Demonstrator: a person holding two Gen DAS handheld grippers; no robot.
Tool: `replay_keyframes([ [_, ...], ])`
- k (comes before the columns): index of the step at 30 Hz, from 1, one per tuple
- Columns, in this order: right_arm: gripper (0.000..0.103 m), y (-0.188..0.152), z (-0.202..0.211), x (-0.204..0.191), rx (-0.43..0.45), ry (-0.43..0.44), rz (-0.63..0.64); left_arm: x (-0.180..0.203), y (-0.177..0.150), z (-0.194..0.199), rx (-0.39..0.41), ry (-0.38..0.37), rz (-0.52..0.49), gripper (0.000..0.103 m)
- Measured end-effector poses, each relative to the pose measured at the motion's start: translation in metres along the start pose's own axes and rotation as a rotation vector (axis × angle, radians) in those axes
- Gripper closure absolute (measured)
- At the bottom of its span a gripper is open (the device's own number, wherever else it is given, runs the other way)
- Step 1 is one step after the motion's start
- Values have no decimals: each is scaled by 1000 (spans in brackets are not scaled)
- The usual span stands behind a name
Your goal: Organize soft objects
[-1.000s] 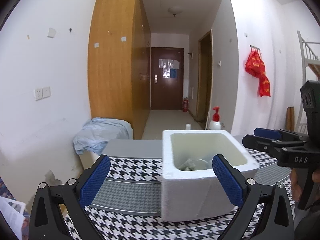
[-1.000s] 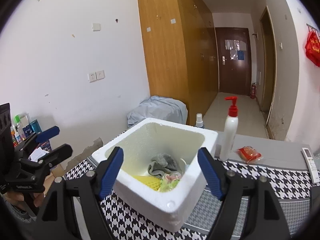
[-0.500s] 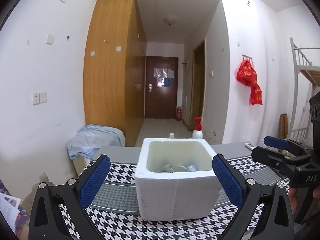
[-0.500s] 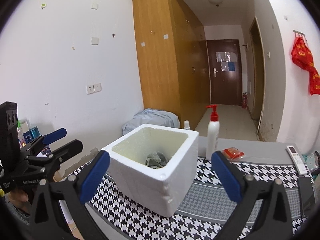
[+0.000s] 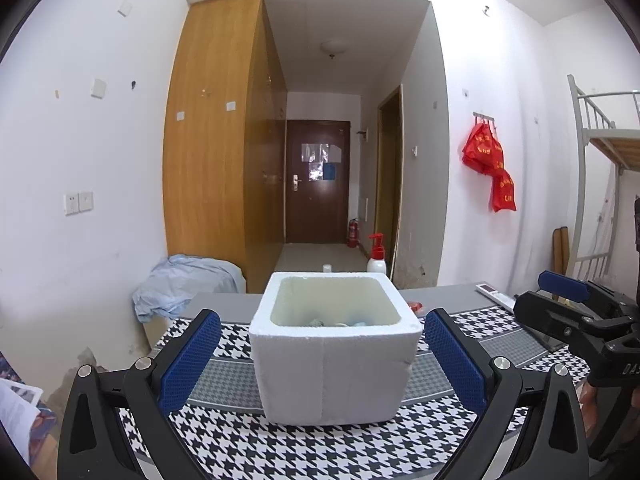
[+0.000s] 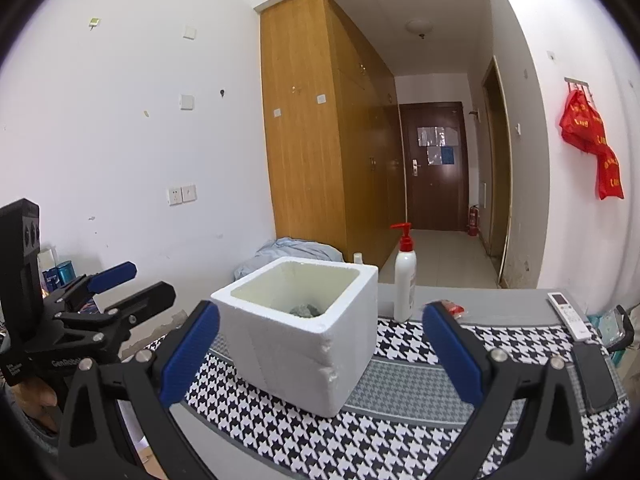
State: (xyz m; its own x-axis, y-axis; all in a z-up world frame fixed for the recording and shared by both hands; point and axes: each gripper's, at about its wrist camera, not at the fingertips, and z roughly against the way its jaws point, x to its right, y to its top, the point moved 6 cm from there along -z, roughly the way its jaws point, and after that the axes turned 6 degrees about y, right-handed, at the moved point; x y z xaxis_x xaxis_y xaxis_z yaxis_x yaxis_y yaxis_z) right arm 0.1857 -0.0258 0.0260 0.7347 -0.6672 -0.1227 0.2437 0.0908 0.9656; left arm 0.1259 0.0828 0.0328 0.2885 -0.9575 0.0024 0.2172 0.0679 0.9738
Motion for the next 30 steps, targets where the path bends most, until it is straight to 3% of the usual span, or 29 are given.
replay_keyframes([
  [17, 0, -38, 40, 0, 48, -55, -19, 14, -32, 33, 72, -20, 6, 1],
  [30, 0, -63, 45, 22, 46, -121, -68, 19, -55, 24, 46, -3, 13, 1],
])
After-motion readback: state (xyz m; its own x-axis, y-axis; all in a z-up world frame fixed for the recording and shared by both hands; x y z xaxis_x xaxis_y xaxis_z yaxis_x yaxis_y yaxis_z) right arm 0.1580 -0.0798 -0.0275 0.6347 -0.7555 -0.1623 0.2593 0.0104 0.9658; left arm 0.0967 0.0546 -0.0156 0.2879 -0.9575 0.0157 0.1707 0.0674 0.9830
